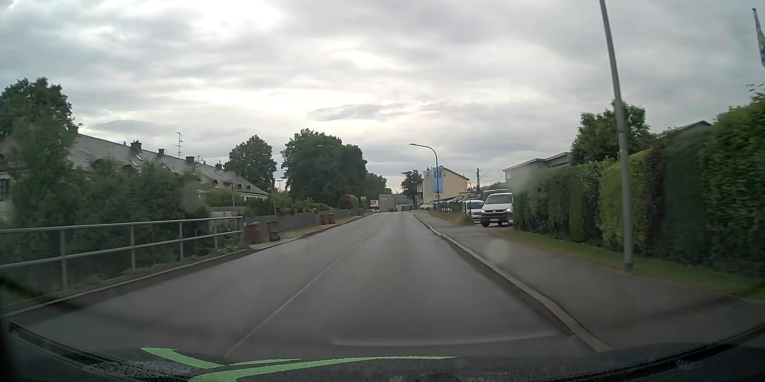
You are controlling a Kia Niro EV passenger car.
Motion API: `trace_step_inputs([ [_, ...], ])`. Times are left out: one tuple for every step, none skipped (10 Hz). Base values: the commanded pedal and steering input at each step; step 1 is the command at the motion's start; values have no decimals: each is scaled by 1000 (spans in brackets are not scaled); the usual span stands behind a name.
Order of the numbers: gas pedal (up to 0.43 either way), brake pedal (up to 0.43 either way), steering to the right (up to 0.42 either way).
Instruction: Follow the waypoints while adhering to traffic rules and regulations
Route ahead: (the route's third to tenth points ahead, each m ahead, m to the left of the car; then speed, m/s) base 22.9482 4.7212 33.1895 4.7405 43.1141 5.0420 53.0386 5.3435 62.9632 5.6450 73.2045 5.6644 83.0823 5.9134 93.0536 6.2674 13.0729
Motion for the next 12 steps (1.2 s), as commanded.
trace_step_inputs([
  [98,0,0],
  [98,0,0],
  [98,0,-1],
  [98,0,0],
  [98,0,-1],
  [98,0,-1],
  [98,0,-3],
  [98,0,-10],
  [98,0,-14],
  [98,0,-15],
  [98,0,-15],
  [98,0,-15],
])
